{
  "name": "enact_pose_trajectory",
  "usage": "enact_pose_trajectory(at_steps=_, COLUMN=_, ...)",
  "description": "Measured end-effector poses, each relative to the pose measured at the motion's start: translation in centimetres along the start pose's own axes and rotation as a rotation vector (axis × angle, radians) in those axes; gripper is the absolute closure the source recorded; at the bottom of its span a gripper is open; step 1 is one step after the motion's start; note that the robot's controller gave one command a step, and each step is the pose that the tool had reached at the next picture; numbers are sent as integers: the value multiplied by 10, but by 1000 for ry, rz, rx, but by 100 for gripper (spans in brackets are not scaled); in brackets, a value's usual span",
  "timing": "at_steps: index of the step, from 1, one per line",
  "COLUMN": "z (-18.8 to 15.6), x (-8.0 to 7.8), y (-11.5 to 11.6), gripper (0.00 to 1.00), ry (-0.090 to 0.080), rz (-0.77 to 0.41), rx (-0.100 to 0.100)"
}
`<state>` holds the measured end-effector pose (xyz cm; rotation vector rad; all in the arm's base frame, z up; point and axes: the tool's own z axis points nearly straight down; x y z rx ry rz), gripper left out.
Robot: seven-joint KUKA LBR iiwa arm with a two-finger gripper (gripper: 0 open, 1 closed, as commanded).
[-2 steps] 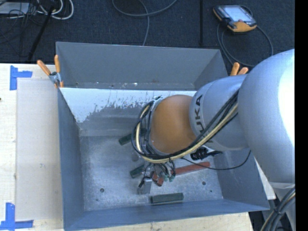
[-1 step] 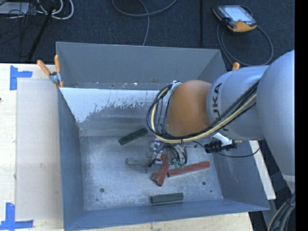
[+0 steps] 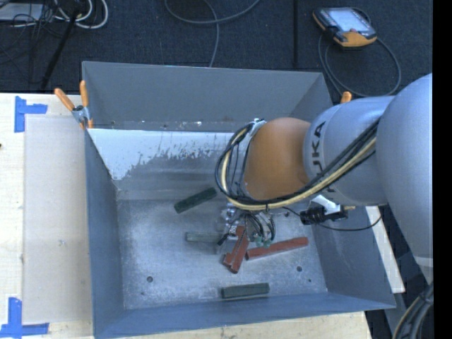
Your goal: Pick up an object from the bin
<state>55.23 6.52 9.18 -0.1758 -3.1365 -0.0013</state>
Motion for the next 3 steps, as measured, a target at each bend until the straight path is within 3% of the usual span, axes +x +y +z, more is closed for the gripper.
enact_pose_trajectory(at_steps=1, z=-3, x=18, y=-10, gripper=100, ry=-2, rz=91, rx=-2)
enact_pose_trajectory(at_steps=2, z=3, x=46, y=-22, gripper=100, ry=1, rz=276, rx=1)
enact_pose_trajectory(at_steps=3, z=-165, x=-6, y=-2, gripper=100, ry=-6, rz=50, rx=0)
